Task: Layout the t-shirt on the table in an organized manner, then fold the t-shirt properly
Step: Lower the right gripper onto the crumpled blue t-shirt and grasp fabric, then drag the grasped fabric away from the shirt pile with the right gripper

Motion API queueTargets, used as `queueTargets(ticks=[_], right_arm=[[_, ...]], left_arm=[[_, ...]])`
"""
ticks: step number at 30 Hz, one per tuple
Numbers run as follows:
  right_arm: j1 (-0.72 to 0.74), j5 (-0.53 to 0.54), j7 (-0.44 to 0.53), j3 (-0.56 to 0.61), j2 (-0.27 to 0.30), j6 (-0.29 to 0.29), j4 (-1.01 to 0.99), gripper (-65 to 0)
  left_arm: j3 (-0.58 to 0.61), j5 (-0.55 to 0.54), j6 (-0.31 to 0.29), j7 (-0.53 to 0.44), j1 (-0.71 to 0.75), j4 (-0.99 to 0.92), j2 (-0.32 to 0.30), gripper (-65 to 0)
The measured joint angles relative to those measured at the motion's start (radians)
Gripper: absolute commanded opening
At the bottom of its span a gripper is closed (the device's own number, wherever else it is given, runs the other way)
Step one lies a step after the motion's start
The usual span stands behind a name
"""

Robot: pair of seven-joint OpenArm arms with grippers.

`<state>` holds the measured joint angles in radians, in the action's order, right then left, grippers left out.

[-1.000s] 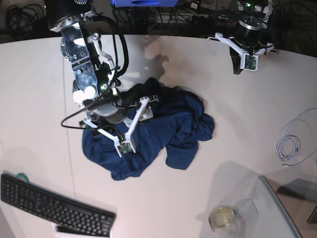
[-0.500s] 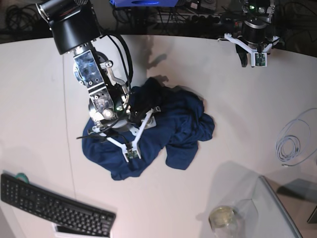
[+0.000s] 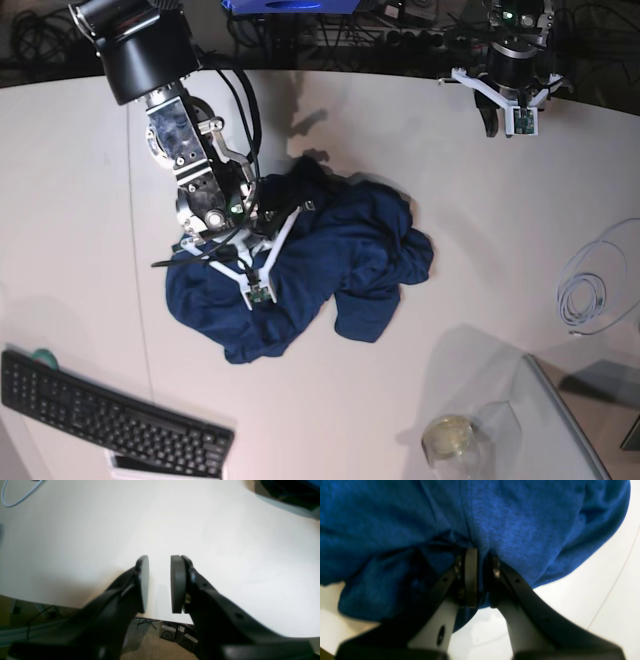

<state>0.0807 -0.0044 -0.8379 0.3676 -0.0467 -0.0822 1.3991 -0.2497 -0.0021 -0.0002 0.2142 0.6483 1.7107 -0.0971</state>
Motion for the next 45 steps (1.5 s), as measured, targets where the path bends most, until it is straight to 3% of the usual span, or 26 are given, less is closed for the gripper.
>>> queueTargets(ticks=[2, 7, 15, 20, 24, 30, 35, 37, 42, 45], right_arm=[[-0.026, 0.003, -0.001, -0.001, 0.000, -0.006, 0.062, -65.0], [-0.113, -0.004, -0.053, -0.103, -0.003, -0.009, 0.284, -64.8], [-0.312, 0.003, -0.057, -0.277, -0.003, -0.006, 0.560, -64.8], [-0.399, 0.012, -0.047, -0.384, -0.007, -0.004, 0.583, -64.8], [-0.445, 0.006, 0.027, -0.473, -0.005, -0.003, 0.583, -64.8], [-0.482, 0.010, 0.030, -0.594, -0.008, -0.003, 0.580, -64.8], [-0.492, 0.011, 0.024, -0.597, -0.012, -0.003, 0.510, -64.1], [-0.490, 0.011, 0.033, -0.597, -0.014, -0.003, 0.510, -60.2], [-0.483, 0.003, 0.029, -0.596, -0.014, -0.003, 0.549, -35.9], [-0.420, 0.000, 0.024, -0.544, 0.006, -0.004, 0.546, -28.1]], left_arm=[[-0.003, 0.000, 0.000, 0.000, 0.000, 0.000, 0.000, -49.9], [-0.004, -0.001, -0.001, 0.001, 0.000, 0.000, 0.000, -49.9], [0.002, 0.000, 0.000, 0.001, -0.027, 0.000, -0.001, -50.0], [0.004, 0.000, 0.000, 0.011, -0.044, 0.000, 0.002, -50.0], [0.023, 0.006, 0.001, -0.005, -0.083, 0.002, -0.002, -50.0], [0.105, 0.010, 0.015, 0.010, -0.113, 0.006, -0.006, -60.2], [0.228, 0.011, -0.003, 0.004, -0.161, 0.005, 0.000, -60.7], [0.256, 0.010, -0.002, 0.014, -0.175, 0.002, 0.002, -60.6], [0.247, 0.000, 0.000, 0.167, -0.240, 0.003, -0.002, -60.6], [0.168, -0.005, -0.006, 0.181, -0.236, 0.003, 0.006, -60.6]])
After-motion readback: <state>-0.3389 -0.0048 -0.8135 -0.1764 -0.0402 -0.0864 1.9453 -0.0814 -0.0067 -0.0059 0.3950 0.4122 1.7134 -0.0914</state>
